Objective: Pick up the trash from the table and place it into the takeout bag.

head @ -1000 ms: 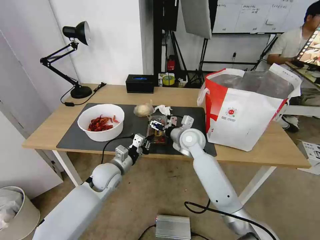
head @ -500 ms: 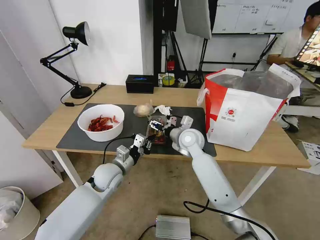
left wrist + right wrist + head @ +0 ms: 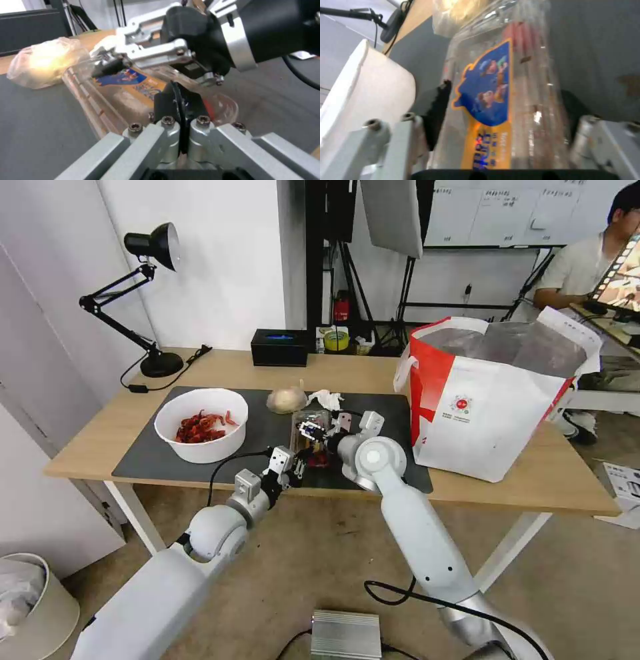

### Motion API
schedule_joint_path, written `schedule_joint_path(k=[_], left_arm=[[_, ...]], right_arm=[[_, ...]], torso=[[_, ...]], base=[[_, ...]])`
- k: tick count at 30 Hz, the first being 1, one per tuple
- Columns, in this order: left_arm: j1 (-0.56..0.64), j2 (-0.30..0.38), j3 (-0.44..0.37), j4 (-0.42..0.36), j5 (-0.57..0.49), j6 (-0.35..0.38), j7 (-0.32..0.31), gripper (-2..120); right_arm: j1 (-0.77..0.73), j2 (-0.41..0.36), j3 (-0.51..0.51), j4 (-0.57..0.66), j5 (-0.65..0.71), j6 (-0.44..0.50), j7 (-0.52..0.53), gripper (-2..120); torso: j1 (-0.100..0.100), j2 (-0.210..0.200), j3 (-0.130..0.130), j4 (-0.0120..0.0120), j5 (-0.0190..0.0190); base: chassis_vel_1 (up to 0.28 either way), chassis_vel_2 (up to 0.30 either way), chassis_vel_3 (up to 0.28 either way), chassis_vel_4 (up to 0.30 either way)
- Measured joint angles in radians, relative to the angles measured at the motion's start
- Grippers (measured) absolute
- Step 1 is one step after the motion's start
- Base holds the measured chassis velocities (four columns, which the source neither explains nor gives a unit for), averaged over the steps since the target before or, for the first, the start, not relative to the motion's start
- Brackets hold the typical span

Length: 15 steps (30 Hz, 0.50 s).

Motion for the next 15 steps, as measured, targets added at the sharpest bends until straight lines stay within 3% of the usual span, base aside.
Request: schedule_joint_path(k=[2,3,6,15], left_arm=[[-0.001,0.0,0.0,-0.003,-0.002,0.0,-0.008,0],[-0.001,0.0,0.0,-0.003,-0.002,0.0,-0.008,0],[-0.004,0.0,0.0,-0.004,-0.003,0.0,-0.01,0],[-0.007,0.002,0.0,-0.004,-0.009,-0.001,-0.01,0]], right_arm=[[0.001,-0.005,-0.001,0.0,0.001,-0.001,0.0,48],[0.001,-0.005,-0.001,0.0,0.001,-0.001,0.0,48],[0.002,-0.014,-0.002,0.003,0.005,-0.004,0.0,33],[-0.002,-0.028,0.0,0.005,0.011,-0.01,-0.016,5]], torso=[[0.0,0.0,0.0,0.0001,0.0],[0.0,0.0,0.0,0.0001,0.0],[0.0,0.0,0.0,-0.0001,0.0],[0.0,0.0,0.0,0.0,0.0001]], base=[[0.0,0.0,0.0,0.0],[0.0,0.0,0.0,0.0],[0.0,0.0,0.0,0.0],[0.0,0.0,0.0,0.0]])
